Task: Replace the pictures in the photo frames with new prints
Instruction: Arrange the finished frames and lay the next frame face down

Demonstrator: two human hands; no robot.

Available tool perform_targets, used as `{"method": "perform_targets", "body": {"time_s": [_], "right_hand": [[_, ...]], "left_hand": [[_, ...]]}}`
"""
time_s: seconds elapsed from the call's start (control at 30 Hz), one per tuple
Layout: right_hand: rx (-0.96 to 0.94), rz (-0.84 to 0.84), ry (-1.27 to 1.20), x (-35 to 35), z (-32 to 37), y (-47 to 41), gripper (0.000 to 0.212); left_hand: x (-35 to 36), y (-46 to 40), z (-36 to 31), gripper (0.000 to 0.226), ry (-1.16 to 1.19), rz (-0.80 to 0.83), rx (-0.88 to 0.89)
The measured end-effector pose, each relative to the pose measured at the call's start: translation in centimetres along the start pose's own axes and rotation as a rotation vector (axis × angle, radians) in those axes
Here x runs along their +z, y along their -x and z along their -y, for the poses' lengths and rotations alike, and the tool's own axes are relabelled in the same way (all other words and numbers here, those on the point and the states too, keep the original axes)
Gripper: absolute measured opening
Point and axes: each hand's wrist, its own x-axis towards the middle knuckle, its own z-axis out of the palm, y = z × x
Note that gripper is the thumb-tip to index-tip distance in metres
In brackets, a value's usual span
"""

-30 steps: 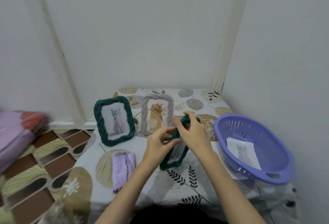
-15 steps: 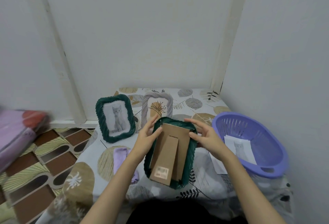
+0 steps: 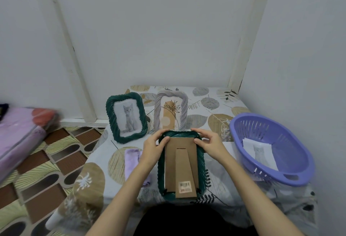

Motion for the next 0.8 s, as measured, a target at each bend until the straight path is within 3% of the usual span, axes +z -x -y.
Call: {"method": "perform_targets", "body": {"time_s": [0.47, 0.53, 0.67, 0.8], "right_hand": [[0.075, -0.124, -0.058, 2.1, -1.7, -1.8, 0.021], [0.143, -0.111, -0.047, 2.2, -1.9, -1.7, 0.028], [0.285, -0.041, 0.055, 2.0, -2.7, 0.0, 0.066], [0.262, 0.001, 0.103, 2.3, -3.9, 2.0, 0.065]], "left_hand": [[2.1, -1.4, 2.0, 0.01, -0.003, -0.212, -0.109], [2.3, -1.9, 2.6, 0.011, 0.005, -0.209, -0.143], [2.6, -2.9, 3.8, 0.022, 0.02, -0.163, -0.251], [2.8, -3.2, 4.8, 0.046, 0.008, 0.045, -0.343]]}}
